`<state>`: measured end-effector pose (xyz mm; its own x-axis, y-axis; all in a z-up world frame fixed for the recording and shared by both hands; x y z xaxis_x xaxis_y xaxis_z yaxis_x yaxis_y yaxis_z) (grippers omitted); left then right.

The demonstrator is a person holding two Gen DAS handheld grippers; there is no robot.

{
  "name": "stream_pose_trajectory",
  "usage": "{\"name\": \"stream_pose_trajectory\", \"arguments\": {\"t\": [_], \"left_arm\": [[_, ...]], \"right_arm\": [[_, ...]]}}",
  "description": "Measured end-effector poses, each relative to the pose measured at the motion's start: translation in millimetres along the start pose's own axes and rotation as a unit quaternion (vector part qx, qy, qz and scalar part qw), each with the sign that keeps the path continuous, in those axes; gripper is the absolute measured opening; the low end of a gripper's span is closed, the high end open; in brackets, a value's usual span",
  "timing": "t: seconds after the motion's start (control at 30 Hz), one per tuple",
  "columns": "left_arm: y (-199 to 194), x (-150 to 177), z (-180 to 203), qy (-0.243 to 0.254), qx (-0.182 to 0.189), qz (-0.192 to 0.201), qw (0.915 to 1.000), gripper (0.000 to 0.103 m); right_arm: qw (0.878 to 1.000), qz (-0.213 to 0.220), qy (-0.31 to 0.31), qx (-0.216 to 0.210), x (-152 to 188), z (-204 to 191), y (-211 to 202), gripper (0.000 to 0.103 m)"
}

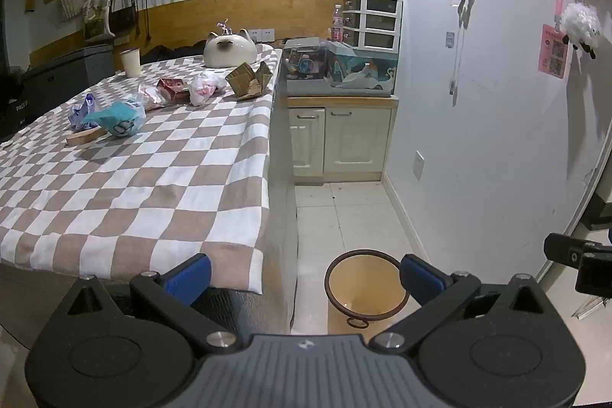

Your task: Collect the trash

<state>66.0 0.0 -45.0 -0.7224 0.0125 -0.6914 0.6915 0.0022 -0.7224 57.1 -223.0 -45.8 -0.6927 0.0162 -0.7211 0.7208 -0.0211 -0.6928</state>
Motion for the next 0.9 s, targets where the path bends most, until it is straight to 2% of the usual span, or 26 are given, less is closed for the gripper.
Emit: {"name": "stream_pose_trajectory", "arguments": {"t": [0.9], "left_arm": [[0.2, 0.1, -0.1, 0.001, -0.001, -0.001, 1.0, 0.103]], "right_arm": [[1.0, 0.0, 0.0, 0.001, -0.1, 0.5, 0.6, 0.103]]}}
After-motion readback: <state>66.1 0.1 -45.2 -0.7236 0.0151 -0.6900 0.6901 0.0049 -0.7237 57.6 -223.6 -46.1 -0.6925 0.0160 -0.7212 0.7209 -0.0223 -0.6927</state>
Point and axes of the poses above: each gripper's, at about its wrist camera, not at the fingertips, and y roughly the way its jaws point, z to its right, x to its underside, the point moved 8 cm from there along y, roughly the way its jaws point, and after that the axes turned 12 degrees about -z, right-handed, at the moved point
